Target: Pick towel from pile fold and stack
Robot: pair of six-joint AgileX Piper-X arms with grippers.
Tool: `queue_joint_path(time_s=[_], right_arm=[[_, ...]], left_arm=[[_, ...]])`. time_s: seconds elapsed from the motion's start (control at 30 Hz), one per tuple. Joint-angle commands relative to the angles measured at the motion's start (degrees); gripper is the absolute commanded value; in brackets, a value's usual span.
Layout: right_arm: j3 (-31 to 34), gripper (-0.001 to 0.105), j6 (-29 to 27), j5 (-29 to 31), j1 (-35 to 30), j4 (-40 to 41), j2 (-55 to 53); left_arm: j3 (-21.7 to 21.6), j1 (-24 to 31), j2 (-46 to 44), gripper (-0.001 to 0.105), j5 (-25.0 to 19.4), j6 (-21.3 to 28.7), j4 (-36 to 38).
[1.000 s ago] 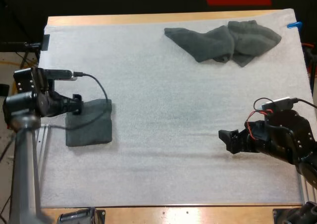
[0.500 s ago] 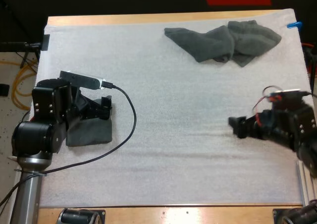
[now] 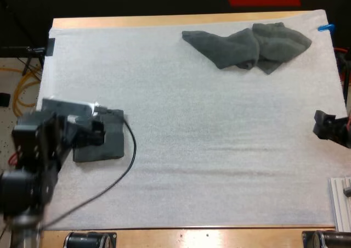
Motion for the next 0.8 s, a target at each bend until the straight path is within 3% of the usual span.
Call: queue_joint_path(time_s=[0.0, 0.13, 0.27, 0.37, 0.57, 0.77], right_arm=[[-0.6, 0.078, -0.7, 0.0, -0.3, 0.6, -1.8], [-0.4, 0.078, -0.8, 0.0, -0.3, 1.3, -7.8], [2.5, 0.078, -2.1, 0.0, -0.3, 1.3, -16.7], [5.7, 0.078, -2.4, 0.0, -0.3, 0.7, -22.8], [11.4, 0.078, -2.4, 0.0, -0.3, 0.6, -34.2], [17.6, 0.078, -1.8, 0.0, -0.3, 0.6, -44.7]], left_arm=[[0.7, -0.1, -2.9, 0.105, -0.5, -0.6, -0.4], [5.9, -0.1, -12.6, 0.105, -0.8, -0.6, -0.7], [12.9, -0.1, -27.6, 0.105, -1.4, -0.6, -0.7], [15.0, -0.1, -35.8, 0.105, -1.4, -0.4, 0.2], [15.6, -0.1, -47.5, 0.105, -1.4, -0.3, 7.9], [15.6, -0.1, -51.4, 0.105, -1.4, -0.3, 20.2]])
